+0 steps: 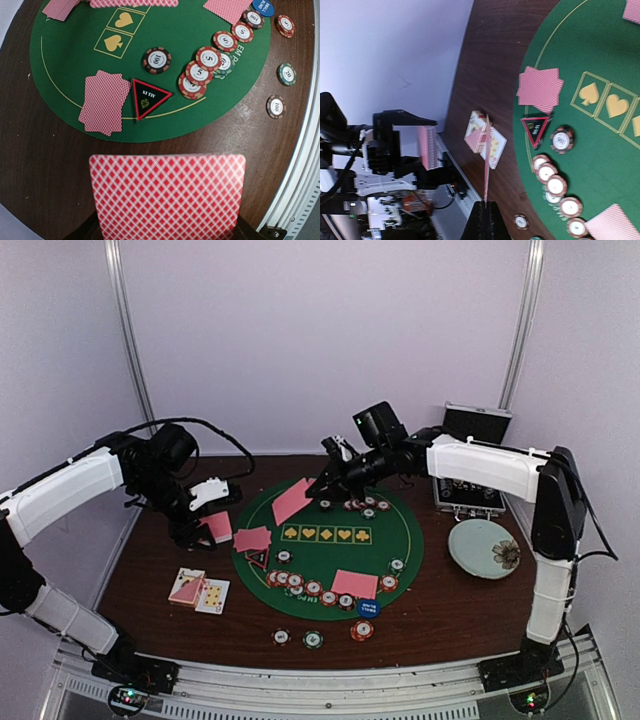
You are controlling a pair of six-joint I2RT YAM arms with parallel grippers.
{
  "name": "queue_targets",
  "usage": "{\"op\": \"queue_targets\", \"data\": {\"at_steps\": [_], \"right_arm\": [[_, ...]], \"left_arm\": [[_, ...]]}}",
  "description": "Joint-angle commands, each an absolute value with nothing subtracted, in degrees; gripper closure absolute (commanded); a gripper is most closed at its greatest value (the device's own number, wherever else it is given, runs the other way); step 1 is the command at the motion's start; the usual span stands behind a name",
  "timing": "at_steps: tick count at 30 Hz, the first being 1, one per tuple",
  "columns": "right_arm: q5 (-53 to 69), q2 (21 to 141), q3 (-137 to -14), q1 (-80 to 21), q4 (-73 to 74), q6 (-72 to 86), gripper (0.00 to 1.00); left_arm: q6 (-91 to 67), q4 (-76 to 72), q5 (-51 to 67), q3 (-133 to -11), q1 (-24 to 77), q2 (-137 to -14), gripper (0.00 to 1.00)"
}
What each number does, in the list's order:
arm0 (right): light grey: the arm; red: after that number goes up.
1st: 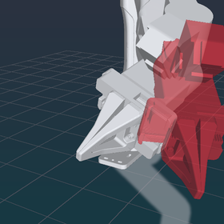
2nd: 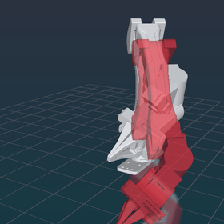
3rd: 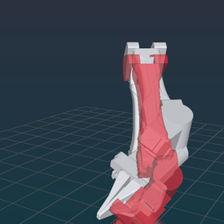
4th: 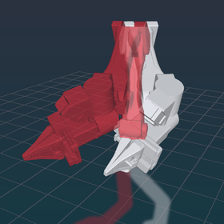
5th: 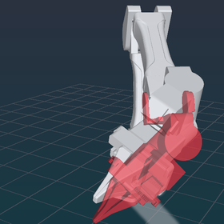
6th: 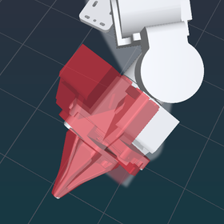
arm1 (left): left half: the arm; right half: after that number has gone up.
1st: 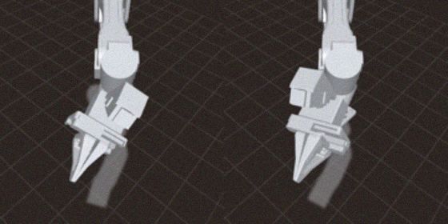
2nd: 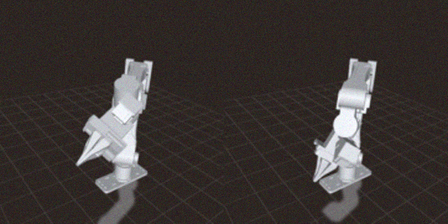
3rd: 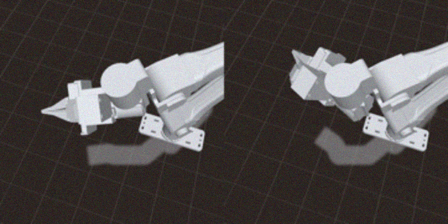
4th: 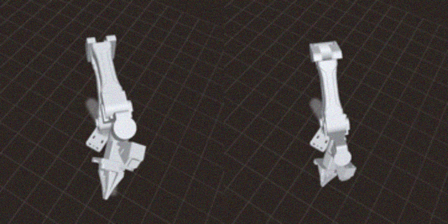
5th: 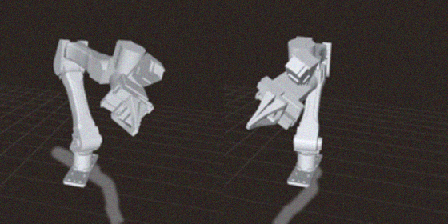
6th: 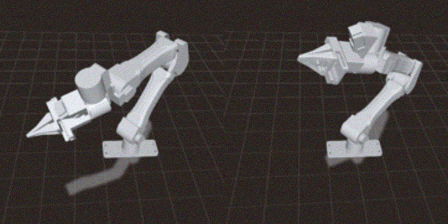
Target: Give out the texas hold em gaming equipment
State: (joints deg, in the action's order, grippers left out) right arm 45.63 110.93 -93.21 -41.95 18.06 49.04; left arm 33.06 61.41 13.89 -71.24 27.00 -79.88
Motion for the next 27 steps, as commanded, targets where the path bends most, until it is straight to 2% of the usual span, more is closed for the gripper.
{"op": "queue_targets", "data": {"at_steps": [1, 7, 13, 20, 27], "right_arm": [[30.8, 112.6, -106.0, -42.2, 47.6, 27.7, 1.00], [1.6, 118.3, -120.1, -46.2, 65.1, 13.8, 1.00], [-22.2, 125.2, -129.0, -52.5, 69.1, 4.0, 1.00], [-36.0, 128.7, -124.8, -58.1, 54.4, -12.7, 1.00], [-38.6, 132.2, -118.6, -61.1, 34.1, -32.8, 1.00]], "left_arm": [[33.3, 60.7, 13.9, -70.9, 27.0, -79.2, 1.00], [33.3, 61.1, 12.4, -70.7, 27.0, -79.1, 1.00], [32.8, 62.2, 13.6, -70.0, 24.9, -77.4, 1.00], [33.7, 63.9, 13.8, -69.4, 21.9, -75.7, 1.00], [33.8, 64.3, 13.6, -69.5, 20.4, -74.9, 1.00]]}}
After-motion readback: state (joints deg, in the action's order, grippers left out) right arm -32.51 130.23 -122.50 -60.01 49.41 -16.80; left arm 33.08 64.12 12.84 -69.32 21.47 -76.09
